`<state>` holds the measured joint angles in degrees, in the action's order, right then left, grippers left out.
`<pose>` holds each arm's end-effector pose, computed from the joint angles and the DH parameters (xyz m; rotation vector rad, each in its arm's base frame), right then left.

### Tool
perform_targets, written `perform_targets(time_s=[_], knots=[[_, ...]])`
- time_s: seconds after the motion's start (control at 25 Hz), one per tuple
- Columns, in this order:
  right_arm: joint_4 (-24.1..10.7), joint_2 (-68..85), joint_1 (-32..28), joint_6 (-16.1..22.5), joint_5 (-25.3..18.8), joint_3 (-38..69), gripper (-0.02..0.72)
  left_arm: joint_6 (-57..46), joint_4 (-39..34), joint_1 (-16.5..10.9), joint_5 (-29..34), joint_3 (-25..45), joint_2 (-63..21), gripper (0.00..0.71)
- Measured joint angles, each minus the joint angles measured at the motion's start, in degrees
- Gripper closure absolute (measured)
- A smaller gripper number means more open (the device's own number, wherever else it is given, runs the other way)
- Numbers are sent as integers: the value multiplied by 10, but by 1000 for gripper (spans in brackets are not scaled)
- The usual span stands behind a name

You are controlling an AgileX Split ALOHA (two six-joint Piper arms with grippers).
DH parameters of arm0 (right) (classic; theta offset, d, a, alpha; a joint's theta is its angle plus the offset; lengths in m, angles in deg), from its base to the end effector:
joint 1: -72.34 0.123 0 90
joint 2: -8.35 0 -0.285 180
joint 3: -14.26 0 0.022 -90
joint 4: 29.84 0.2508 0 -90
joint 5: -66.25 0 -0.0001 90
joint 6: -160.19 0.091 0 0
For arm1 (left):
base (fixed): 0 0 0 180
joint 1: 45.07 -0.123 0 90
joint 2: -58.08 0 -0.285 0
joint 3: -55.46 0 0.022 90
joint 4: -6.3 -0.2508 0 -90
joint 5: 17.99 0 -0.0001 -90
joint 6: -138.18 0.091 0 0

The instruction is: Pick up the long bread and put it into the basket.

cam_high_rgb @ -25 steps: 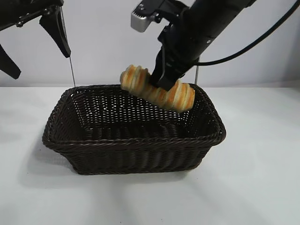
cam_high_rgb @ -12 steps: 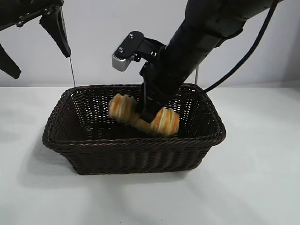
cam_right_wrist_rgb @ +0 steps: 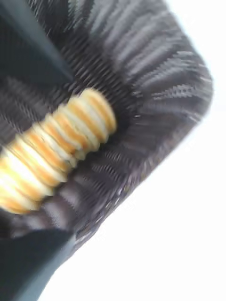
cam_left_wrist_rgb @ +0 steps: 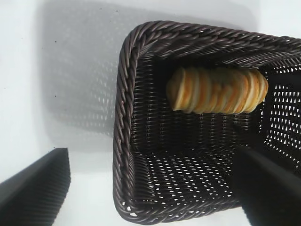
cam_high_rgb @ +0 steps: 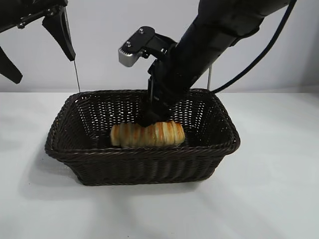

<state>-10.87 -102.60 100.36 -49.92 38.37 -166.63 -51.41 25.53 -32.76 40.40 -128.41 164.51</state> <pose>0.3525 0.2033 0.2583 -0.9106 2.2141 0.3040 0.3470 -0.1019 0.2815 -0.1153 2.8275 -0.5313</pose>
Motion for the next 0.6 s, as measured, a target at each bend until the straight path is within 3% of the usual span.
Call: perform_targets(time_s=[0.08, 0.28, 0.44, 0.6], knots=[[-9, 19, -19, 87, -41, 0, 52, 0, 0, 0, 0, 0, 0, 41], [-25, 45, -68, 252, -141, 0, 49, 0, 0, 0, -1, 0, 0, 41], [-34, 51, -112, 315, -204, 0, 49, 0, 0, 0, -7, 0, 0, 41], [-37, 51, -146, 326, -247, 0, 49, 0, 0, 0, -16, 0, 0, 41]])
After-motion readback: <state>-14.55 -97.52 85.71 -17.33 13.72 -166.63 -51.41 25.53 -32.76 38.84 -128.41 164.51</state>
